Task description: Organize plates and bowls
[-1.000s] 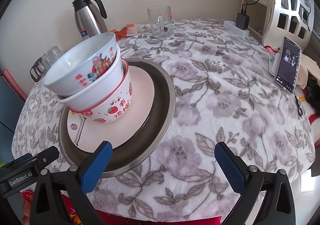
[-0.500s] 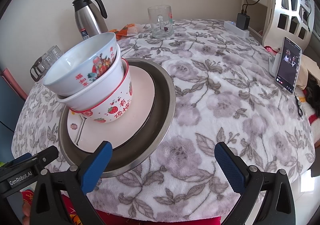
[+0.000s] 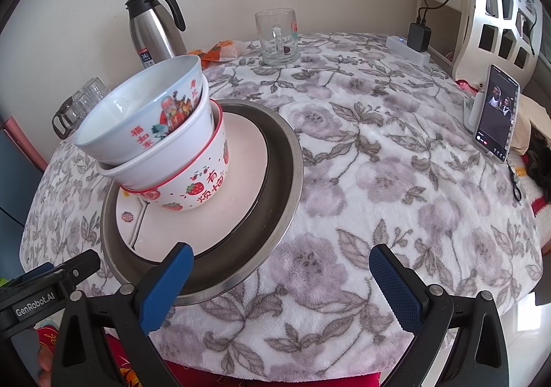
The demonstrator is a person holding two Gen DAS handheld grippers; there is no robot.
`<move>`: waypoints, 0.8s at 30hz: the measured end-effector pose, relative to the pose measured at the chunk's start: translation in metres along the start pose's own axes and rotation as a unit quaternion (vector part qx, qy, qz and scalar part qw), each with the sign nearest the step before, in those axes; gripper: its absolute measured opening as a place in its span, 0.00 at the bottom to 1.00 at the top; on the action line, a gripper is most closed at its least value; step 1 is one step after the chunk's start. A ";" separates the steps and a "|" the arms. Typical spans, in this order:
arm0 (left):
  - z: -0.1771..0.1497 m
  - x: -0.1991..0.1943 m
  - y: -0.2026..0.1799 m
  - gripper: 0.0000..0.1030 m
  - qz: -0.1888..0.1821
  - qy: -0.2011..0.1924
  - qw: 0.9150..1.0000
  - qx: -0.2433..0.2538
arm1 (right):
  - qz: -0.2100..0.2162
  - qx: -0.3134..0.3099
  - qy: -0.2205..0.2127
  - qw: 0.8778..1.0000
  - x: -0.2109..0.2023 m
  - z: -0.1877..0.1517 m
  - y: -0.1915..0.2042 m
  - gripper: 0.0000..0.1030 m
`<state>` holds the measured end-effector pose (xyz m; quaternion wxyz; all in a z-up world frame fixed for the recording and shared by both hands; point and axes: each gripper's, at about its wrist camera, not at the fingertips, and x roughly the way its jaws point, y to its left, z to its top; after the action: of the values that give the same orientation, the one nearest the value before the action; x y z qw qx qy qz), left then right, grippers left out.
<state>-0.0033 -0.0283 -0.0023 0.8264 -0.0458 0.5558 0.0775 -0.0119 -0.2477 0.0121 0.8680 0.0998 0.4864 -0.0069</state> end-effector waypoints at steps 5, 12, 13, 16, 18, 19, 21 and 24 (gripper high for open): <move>0.000 0.000 -0.001 0.99 0.000 0.000 1.000 0.000 | 0.000 -0.001 0.000 1.000 0.000 0.000 0.000 1.00; 0.000 0.000 0.001 0.99 0.000 0.001 1.000 -0.002 | 0.000 -0.001 0.001 1.000 0.000 0.000 0.000 1.00; 0.000 0.000 0.001 0.99 0.000 0.001 1.000 -0.002 | 0.000 -0.001 0.001 1.000 0.000 0.000 0.000 1.00; 0.000 0.000 0.001 0.99 0.000 0.001 1.000 -0.002 | 0.000 -0.001 0.001 1.000 0.000 0.000 0.000 1.00; 0.000 0.000 0.001 0.99 0.000 0.001 1.000 -0.002 | 0.000 0.000 0.001 1.000 0.000 0.000 0.000 1.00; 0.000 0.000 0.001 0.99 0.000 0.001 1.000 -0.002 | 0.000 0.000 0.001 1.000 0.000 0.001 0.000 1.00; 0.000 0.000 0.002 0.99 -0.001 0.001 1.000 -0.001 | -0.001 0.000 0.001 1.000 0.000 0.001 0.000 1.00; 0.000 -0.001 0.002 0.99 0.001 -0.002 1.000 -0.001 | 0.000 0.000 0.001 1.000 0.001 -0.001 0.000 1.00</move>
<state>-0.0040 -0.0269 -0.0009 0.8273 -0.0458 0.5542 0.0793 -0.0121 -0.2474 0.0113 0.8675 0.0995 0.4873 -0.0071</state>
